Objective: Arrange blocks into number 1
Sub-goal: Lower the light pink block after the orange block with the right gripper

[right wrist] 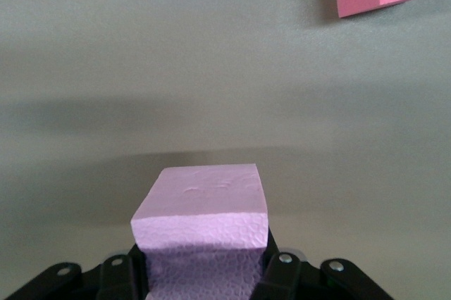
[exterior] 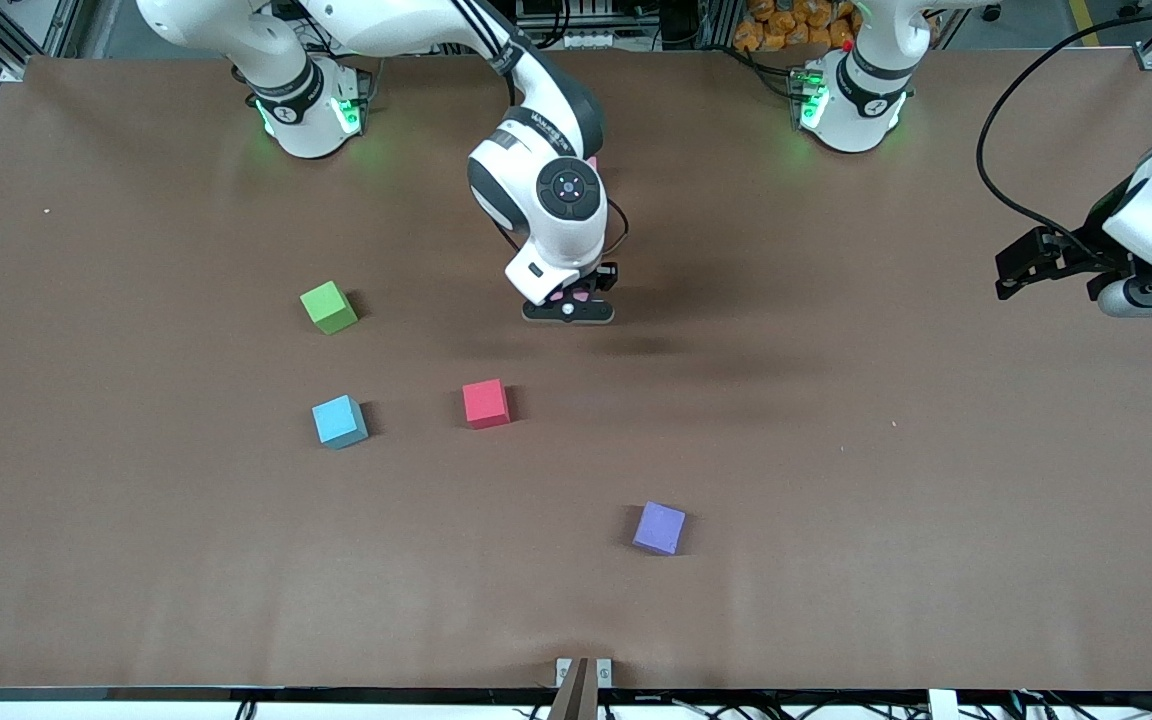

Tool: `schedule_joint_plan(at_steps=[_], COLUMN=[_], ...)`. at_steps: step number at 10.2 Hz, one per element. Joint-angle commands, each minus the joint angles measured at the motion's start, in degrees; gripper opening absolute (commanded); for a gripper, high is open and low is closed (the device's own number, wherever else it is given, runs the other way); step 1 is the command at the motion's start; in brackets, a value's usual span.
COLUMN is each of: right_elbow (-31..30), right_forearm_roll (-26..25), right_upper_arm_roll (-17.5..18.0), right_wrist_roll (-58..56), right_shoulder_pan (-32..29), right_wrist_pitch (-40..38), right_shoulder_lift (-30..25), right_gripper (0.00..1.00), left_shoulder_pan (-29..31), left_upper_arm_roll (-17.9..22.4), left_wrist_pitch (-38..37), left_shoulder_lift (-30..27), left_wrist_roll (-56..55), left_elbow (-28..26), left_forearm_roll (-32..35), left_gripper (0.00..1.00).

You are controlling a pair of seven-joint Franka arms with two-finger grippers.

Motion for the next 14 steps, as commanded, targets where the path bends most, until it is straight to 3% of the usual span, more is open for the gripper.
schedule_joint_plan(at_steps=[1, 7, 10, 14], right_elbow=[0.48, -4.00, -11.81, -13.41], right_forearm_roll=[0.84, 1.54, 3.38, 4.09], right_upper_arm_roll=[-0.13, 0.14, 1.28, 1.45], right_wrist_roll=[0.33, 0.07, -0.02, -0.02], right_shoulder_pan=[0.12, 0.13, -0.14, 0.13], right_wrist_pitch=[-0.92, 1.36, 9.17, 12.17], right_shoulder_lift=[-0.17, -0.78, -4.90, -4.22], right_gripper=[0.00, 0.00, 0.00, 0.00], left_shoulder_pan=[0.69, 1.39, 2.27, 2.18], left_upper_arm_roll=[-0.49, -0.41, -0.67, -1.02], left_wrist_pitch=[-0.78, -0.87, -0.87, -1.04], left_shoulder_lift=[0.37, -0.33, -0.60, -1.39], left_wrist_roll=[1.23, 1.23, 1.15, 0.88], left_elbow=[1.22, 1.22, 1.22, 1.22], left_forearm_roll=[-0.71, -0.63, -1.15, -1.24], left_gripper=[1.00, 1.00, 1.00, 1.00])
